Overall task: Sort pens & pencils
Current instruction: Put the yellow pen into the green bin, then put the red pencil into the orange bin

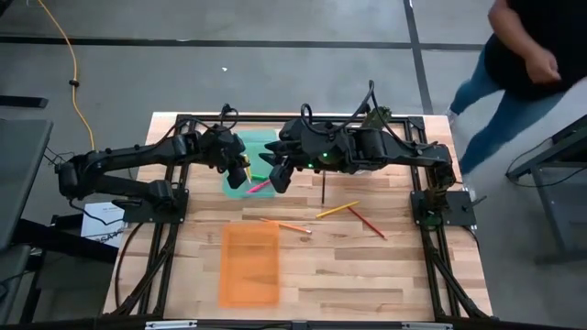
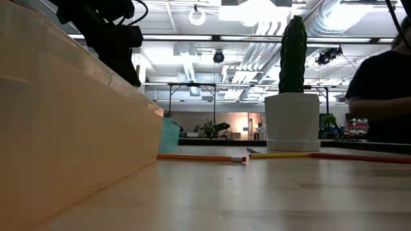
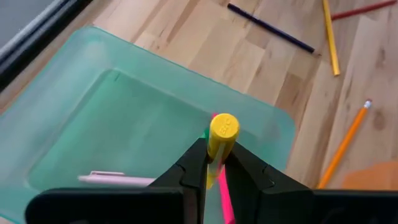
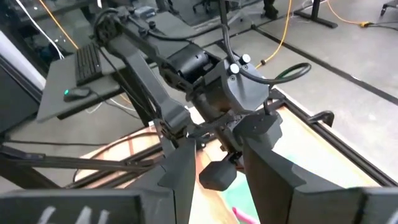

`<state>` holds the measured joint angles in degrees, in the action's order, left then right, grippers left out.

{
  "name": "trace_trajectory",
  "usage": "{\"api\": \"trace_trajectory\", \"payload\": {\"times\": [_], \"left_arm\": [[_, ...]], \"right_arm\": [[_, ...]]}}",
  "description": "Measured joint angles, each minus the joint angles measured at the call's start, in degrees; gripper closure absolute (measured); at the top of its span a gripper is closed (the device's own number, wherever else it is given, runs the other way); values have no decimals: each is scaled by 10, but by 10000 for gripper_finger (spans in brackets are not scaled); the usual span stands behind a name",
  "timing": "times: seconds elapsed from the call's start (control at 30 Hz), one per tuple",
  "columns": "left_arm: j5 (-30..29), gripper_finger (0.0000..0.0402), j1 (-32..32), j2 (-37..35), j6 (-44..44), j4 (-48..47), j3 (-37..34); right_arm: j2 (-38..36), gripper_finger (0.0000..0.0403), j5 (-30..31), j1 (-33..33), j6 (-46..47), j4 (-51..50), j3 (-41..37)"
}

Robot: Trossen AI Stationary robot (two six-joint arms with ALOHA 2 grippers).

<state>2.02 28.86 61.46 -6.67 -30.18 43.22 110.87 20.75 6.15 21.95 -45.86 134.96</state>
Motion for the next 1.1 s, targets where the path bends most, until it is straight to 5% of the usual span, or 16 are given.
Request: {"api": "trace_trajectory", "payload": {"times": [0.7,1.1], "left_arm": [[-15,265,0,1,-6,10,0],[105,264,-24,-23,-58,214,1]], "right_arm": [[0,277,-43,0,-28,-100,0],[0,277,-47,7,-29,-323,0]]}}
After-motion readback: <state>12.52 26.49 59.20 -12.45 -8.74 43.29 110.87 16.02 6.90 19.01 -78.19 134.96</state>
